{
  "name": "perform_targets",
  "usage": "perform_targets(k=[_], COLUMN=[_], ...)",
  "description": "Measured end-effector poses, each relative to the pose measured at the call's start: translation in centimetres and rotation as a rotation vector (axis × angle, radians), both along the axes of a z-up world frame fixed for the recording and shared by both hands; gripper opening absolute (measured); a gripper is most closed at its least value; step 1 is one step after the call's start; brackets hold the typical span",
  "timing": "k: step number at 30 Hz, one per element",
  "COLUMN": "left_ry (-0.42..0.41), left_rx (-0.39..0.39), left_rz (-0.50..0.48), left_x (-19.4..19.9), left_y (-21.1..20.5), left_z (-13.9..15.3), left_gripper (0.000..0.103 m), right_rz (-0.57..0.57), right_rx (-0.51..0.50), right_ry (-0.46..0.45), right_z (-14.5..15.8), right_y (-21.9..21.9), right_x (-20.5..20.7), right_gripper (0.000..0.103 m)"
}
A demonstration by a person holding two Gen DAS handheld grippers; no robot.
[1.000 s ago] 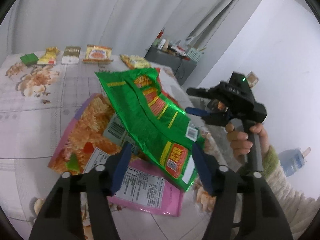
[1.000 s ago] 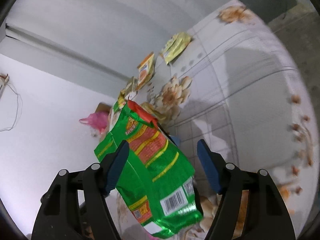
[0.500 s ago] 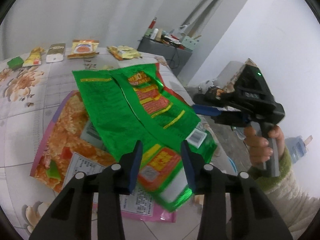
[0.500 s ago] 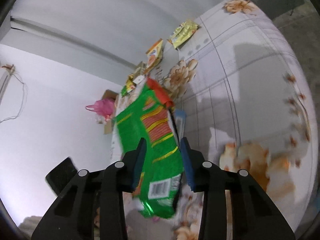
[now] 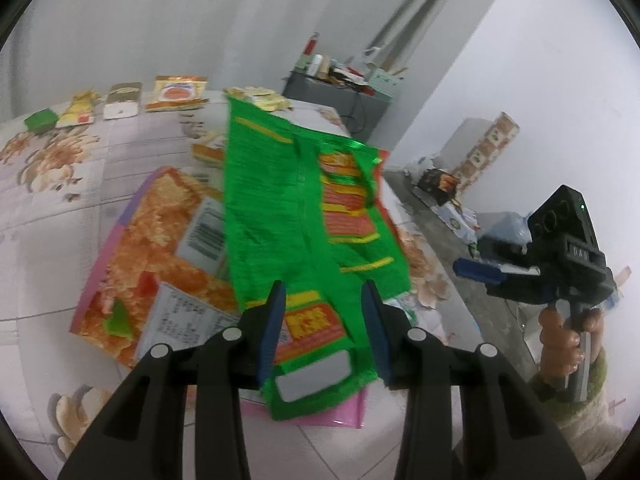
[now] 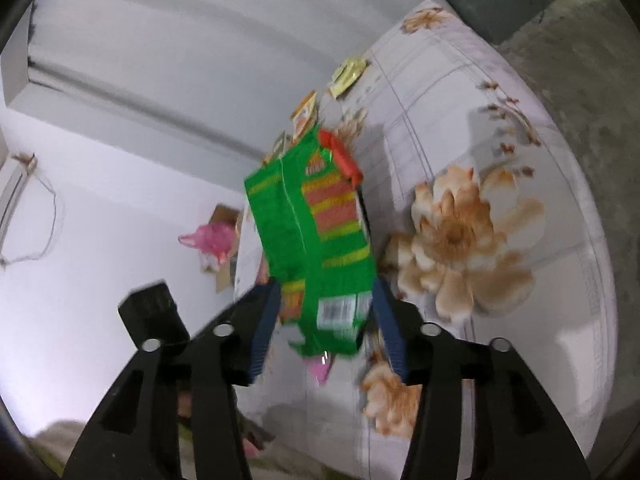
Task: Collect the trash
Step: 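Lift the green chip bag with the right tool while the left tool grasps the pink-orange snack bag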
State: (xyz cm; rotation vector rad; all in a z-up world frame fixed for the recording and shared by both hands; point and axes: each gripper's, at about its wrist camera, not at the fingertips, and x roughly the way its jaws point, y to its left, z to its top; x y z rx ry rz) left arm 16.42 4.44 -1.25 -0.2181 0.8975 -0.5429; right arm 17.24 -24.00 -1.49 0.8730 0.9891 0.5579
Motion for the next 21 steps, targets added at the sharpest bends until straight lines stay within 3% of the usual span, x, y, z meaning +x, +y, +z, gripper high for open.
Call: perform_targets(k=[2,8,15,18,20,21], left_ry=[0.003,0.004,0.022,0.03,0.03,0.029], left_rx=[0.005,0.029,0.047,0.042,0.04,0.037], left_rz=[0.016,0.022,0.0,-0.009,-0.013,-0.02], left_x=[0.2,0.4,0.6,0.5,0.2,0.2], left_y=[0.2,0.0,-0.4,-0.5,-0.6,-0.6], left_z=[0.0,-0.3,-1.1,-1.2,-1.1,-1.0], left_gripper=[0.038,0.038,0.038,0.038,0.038,0.038], right_rz=[-0.001,0.032,0.045,0.023,0.005,-0.004], right_rx=[-0.001,-0.058,-0.094,-0.098,-0.11,-0.115], right_ry=[0.007,0.085,0.1,0.113,0.115,0.11], right_z=[-0.5,-3.1,-3.9,-4.3,-4.4,-4.4], right_y=[0.4,2.3,3.1,2.9,2.9,2.8], right_x=[1.8,5.7,4.3,3.1,2.2,1.9], right_gripper=[0.059,0.059,0.05,0.037,0.014,0.008])
